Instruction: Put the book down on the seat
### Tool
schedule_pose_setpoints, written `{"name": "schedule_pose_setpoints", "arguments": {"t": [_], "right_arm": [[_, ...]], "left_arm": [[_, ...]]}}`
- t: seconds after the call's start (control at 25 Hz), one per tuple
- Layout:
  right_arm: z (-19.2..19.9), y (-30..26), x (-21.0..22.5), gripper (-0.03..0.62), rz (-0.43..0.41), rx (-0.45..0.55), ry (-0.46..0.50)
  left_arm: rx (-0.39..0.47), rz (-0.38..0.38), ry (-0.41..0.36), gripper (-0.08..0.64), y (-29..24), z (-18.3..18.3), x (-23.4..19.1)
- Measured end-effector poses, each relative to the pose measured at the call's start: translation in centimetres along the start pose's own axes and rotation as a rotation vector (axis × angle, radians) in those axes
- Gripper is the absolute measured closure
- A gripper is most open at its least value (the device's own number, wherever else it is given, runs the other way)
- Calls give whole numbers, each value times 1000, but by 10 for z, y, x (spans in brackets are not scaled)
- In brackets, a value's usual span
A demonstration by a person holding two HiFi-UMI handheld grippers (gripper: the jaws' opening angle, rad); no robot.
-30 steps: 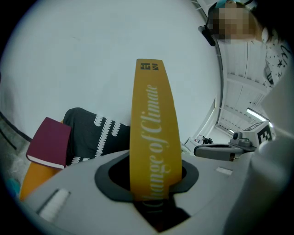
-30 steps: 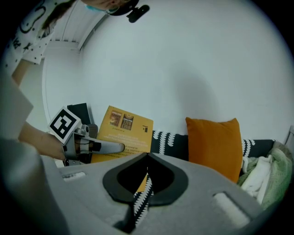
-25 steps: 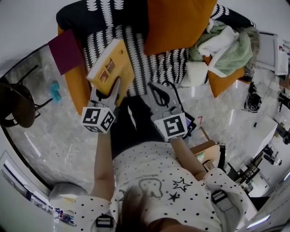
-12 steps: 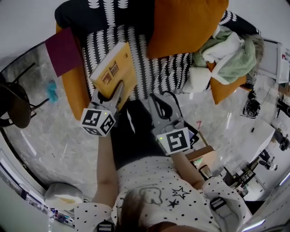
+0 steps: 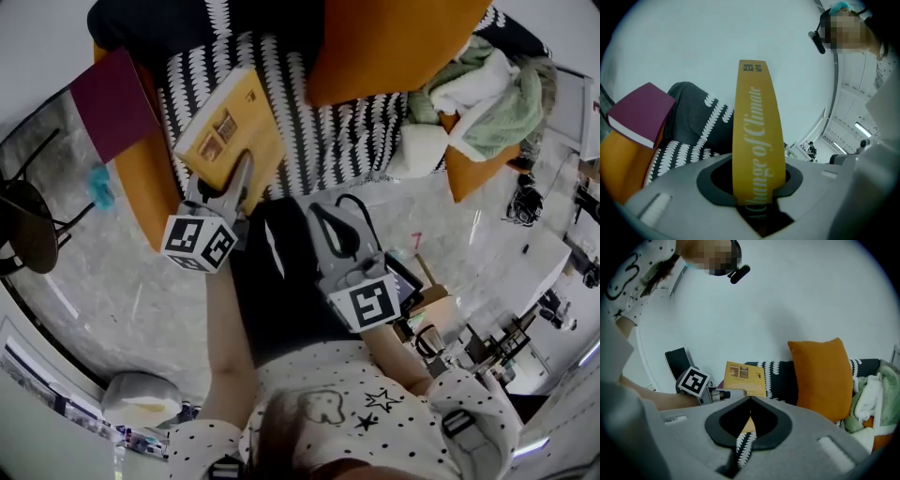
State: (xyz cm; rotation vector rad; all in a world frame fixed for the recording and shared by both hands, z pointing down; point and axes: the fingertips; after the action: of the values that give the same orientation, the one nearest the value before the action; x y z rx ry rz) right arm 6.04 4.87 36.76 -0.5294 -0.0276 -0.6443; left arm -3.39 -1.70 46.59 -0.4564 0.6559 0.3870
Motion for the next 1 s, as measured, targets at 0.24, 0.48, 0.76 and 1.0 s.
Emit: {"name": "schedule_pose_setpoints", "arguments": {"t": [0.24, 0.48, 0.76, 1.0], "right_arm": [[14, -2, 10, 597, 36, -36, -1], [18, -6, 12, 597, 50, -58, -12], [20, -7, 16, 597, 61, -70, -21], [25, -15, 18, 597, 85, -77, -24]], "left_arm": [[-10, -13, 34, 410, -14, 20, -21], [-12, -15, 83, 410, -25, 35, -39], [-3, 0, 118, 410, -47, 62, -65], [-61, 6, 164, 410, -63, 93, -98]]}}
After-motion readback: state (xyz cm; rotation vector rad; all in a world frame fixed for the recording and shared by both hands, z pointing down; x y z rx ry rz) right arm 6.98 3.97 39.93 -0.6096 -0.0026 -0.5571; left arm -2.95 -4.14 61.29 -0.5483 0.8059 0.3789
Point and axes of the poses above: the fingertips, and each gripper's own axes: y backward along the fingers, x to its right, z out of its underside, and after that the axes turned 6 degrees about x, right-handed
